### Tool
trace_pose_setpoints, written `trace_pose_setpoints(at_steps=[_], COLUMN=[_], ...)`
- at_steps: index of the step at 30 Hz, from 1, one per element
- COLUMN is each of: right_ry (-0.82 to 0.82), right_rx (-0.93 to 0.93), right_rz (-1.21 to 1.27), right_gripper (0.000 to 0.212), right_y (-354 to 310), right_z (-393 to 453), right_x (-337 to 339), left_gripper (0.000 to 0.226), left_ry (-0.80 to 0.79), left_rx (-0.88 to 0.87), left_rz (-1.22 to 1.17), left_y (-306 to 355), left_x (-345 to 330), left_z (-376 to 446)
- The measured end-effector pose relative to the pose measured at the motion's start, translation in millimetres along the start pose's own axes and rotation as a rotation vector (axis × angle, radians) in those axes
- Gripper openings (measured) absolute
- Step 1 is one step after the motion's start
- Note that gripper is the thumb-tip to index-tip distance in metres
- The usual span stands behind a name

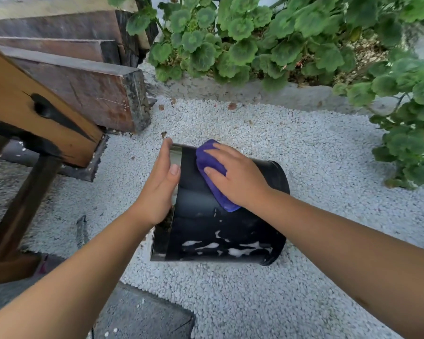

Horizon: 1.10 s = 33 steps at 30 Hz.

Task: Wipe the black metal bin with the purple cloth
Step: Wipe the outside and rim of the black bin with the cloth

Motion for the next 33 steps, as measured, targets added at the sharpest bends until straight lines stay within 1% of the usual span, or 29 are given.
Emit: trace_pose_setpoints(at_steps=[5,8,11,17,18,20,22,23,25,27,29,31,33], right_ry=[0.055,0.072,0.085,0.122,0.156,0.302,0.450,0.487,0.487,0.366,0.247,0.240,0.230], right_rx=[-0.127,-0.183,-0.249,-0.331,-0.386,-0.517,-0.547,-0.511,-0.349,-0.126,0.044,0.133,0.142], right_rz=[-0.071,-0.074,-0.112,-0.197,-0.200,-0.109,0.018,0.074,0.179,0.167,0.022,-0.106,-0.093], right_gripper=[0.038,0.037,0.038,0.045,0.045,0.045,0.045,0.044,0.042,0.046,0.050,0.049,0.046], right_y=[52.2,82.8,113.0,144.9,153.1,166.9,157.0,139.5,84.3,21.5,-25.1,-35.0,-21.9], right_z=[-9.7,-19.7,-29.1,-43.3,-46.7,-58.0,-62.9,-59.4,-45.4,-35.9,-36.6,-37.0,-34.8], right_x=[29.6,42.0,53.3,78.6,87.5,108.0,116.1,112.8,93.0,52.9,9.9,-8.5,-6.3], left_gripper=[0.109,0.102,0.089,0.082,0.080,0.078,0.077,0.077,0.077,0.079,0.087,0.095,0.097], left_ry=[-0.002,-0.012,-0.010,-0.034,-0.029,-0.013,-0.007,-0.010,-0.010,0.013,0.028,0.023,0.033], left_rx=[0.019,0.031,0.062,0.066,0.071,0.078,0.075,0.074,0.074,0.065,0.057,0.068,0.075], left_rz=[0.011,0.023,0.040,0.073,0.067,0.037,0.006,-0.009,-0.023,-0.032,-0.078,-0.129,-0.148], left_y=[-1.2,2.7,5.6,18.5,18.9,18.0,17.5,18.3,20.2,20.6,17.4,12.3,8.1], left_x=[0.2,-4.3,-6.3,-18.4,-17.9,-15.0,-14.3,-15.6,-18.9,-19.1,-16.2,-13.3,-9.9], left_z=[3.1,5.9,12.5,18.4,18.4,17.1,14.8,14.3,15.8,18.5,20.6,20.2,20.5])
Point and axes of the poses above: each hand's wrist, its own z-axis towards the middle knuckle, its own x-axis out of the back of the hand, y = z × x, the point moved 7 cm from there along z, towards the middle knuckle, and after that the axes turned 9 degrees about -y, right-handed, at the moved point
